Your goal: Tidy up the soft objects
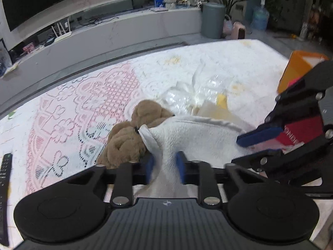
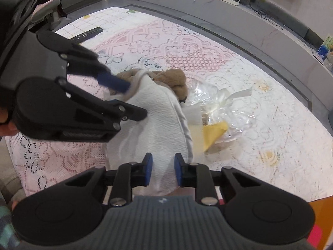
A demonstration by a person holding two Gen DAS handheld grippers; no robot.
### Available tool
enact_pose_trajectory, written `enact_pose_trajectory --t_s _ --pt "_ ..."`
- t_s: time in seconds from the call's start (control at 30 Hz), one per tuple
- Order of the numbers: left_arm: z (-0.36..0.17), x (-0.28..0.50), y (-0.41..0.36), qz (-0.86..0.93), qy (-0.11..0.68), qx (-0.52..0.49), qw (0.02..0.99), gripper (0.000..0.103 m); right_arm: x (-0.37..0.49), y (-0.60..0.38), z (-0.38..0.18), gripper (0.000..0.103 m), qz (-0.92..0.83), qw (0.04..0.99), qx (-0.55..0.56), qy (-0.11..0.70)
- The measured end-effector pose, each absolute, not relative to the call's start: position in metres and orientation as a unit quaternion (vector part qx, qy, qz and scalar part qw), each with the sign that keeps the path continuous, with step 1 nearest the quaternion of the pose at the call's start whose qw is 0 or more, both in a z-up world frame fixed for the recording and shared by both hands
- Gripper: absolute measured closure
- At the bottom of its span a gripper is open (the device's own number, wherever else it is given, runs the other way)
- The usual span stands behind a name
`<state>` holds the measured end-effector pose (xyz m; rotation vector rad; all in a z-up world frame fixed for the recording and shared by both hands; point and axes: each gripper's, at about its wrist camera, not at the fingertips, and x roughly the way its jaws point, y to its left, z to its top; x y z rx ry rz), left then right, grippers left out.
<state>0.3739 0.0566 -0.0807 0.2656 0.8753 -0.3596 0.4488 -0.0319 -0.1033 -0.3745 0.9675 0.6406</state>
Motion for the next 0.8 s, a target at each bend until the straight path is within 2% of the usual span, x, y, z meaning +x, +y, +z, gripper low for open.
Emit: enact_pose_trajectory --t_s 0.07,0.17,0.27,0.33,0.37,0.43,0.53,0.8 --pt "-0.078 0.366 0.055 -0.170 0.410 0.133 0.886 0.092 0.448 -0.030 -0.103 0.081 0.300 0.821 -0.175 0.454" --pt "-0.069 0.353 0.057 -0.158 0.405 0.147 0.889 0.094 0.445 -0.033 -0.097 0.078 0.300 0.822 -0.172 0.452" --pt "-0.062 0.343 0.067 -0.136 0.414 0.167 0.885 0.094 0.441 -0.039 -0.090 0.068 0.295 0.824 -0.184 0.448" --pt "-0.058 0.340 0.077 -0.126 0.426 0.173 0.879 0.094 0.441 -0.043 -0.088 0.053 0.285 0.826 -0.189 0.448" --pt "-0.057 0.338 0.082 -0.122 0.432 0.174 0.876 0.094 0.442 -0.043 -0.088 0.048 0.281 0.826 -0.192 0.450" --pt "-0.057 0.335 0.091 -0.118 0.438 0.175 0.874 0.094 0.443 -0.041 -0.091 0.031 0.277 0.822 -0.202 0.455" --pt "-0.060 0.331 0.100 -0.111 0.440 0.174 0.874 0.094 0.444 -0.031 -0.096 0.018 0.266 0.821 -0.228 0.450" --pt "-0.063 0.328 0.113 -0.108 0.439 0.149 0.879 0.094 0.447 0.005 -0.120 0.015 0.250 0.796 -0.306 0.459"
